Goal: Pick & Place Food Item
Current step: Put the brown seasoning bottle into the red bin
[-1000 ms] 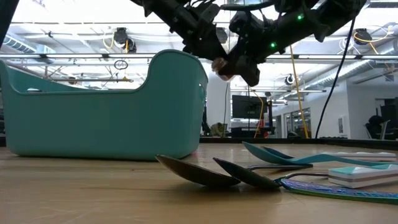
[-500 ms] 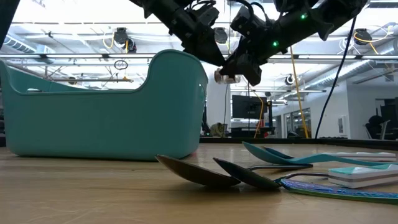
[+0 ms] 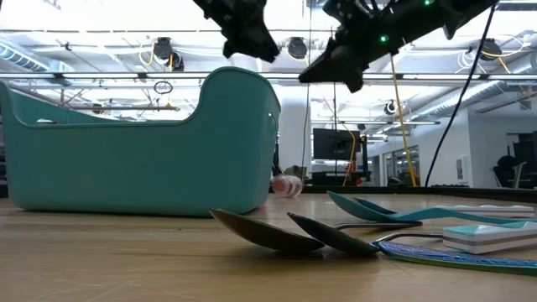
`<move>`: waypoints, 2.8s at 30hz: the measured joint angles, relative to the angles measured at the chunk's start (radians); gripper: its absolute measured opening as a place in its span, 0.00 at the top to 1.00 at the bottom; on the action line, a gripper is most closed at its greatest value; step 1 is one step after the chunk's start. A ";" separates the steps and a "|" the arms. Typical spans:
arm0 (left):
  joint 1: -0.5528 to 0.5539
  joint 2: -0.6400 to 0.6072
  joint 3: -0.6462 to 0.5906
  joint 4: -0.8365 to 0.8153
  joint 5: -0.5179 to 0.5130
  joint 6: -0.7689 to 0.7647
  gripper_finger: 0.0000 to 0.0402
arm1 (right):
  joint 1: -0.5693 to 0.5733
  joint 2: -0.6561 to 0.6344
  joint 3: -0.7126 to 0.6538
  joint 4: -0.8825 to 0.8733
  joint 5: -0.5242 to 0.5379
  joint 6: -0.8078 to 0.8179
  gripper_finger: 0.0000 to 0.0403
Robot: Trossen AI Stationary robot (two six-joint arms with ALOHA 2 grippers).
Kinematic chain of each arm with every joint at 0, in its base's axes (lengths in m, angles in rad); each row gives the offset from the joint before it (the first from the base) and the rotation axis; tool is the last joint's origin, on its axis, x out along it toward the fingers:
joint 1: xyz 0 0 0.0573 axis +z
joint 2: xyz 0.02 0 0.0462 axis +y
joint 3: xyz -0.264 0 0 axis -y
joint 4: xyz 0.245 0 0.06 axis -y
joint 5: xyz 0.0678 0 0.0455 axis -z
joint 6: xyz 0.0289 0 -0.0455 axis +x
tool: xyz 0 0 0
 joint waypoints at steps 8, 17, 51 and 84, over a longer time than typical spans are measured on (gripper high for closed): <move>0.026 -0.054 0.002 -0.092 0.017 0.019 0.69 | -0.408 -0.030 0.042 -0.263 -0.727 0.146 0.93; 0.060 -0.040 0.001 -0.153 0.008 0.026 0.69 | -0.720 0.294 0.231 -0.144 -1.036 0.275 0.67; 0.092 -0.041 0.001 -0.175 -0.010 0.065 0.69 | -0.627 0.590 0.474 -0.439 -0.850 0.332 0.35; 0.092 -0.041 0.001 -0.187 -0.008 0.068 0.69 | -0.623 0.689 0.510 -0.327 -0.830 0.167 0.46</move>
